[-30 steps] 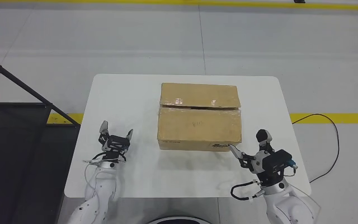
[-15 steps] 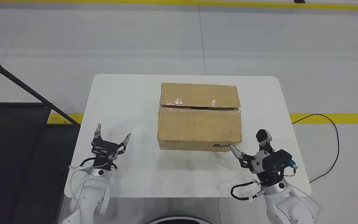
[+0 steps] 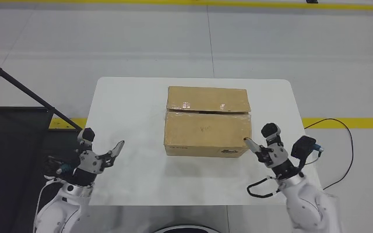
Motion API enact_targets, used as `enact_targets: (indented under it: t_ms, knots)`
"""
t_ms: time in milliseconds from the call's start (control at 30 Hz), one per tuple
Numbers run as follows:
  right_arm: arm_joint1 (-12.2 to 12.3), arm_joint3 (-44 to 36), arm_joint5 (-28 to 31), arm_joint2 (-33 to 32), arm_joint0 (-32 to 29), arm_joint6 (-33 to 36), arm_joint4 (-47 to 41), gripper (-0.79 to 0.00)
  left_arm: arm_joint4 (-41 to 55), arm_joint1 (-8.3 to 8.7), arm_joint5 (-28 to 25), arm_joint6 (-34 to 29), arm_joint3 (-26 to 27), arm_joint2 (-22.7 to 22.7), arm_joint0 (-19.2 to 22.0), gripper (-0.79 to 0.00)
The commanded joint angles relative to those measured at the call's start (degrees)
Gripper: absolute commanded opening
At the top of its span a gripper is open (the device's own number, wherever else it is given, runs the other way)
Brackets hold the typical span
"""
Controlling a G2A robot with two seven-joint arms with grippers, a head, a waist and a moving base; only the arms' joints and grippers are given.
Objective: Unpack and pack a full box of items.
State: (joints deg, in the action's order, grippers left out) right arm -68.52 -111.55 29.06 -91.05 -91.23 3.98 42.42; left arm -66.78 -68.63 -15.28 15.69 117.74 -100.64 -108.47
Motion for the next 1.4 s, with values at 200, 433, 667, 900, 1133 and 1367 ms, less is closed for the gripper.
enact_targets:
  t_ms: [200, 433, 667, 900, 1133, 1367]
  knots:
    - [0.18, 0.99, 1.09, -0.62, 1.59, 3.05, -4.74, 0.0, 4.89, 0.02, -1.36, -1.28, -1.03, -1.38, 0.87, 0.0]
    - [0.17, 1.8, 1.25, 0.1, 2.19, 4.05, -6.77, 0.0, 5.67, -0.01, -2.14, -3.23, -0.59, -0.02, 1.74, 0.0]
    - [1.14, 9.01, 0.37, -1.78, 10.62, 21.22, -29.06, 0.0, 16.31, -0.32, -1.73, -7.96, -0.74, 1.88, 6.22, 0.0]
    - [2.91, 19.69, -5.25, -3.52, 22.02, 47.21, -50.26, 0.0, 25.18, -0.35, -3.05, -12.6, -1.41, 1.6, 9.06, 0.0]
    - [3.73, 30.02, -8.6, -1.76, 29.76, 58.91, -57.1, 0.0, 28.47, -0.35, -4.4, -14.49, -1.74, 1.13, 9.01, 0.0]
    - [4.02, 34.97, -7.5, 0.5, 32.58, 61.26, -58.29, 0.0, 28.51, -0.38, -4.6, -14.45, -1.77, 1.21, 8.71, 0.0]
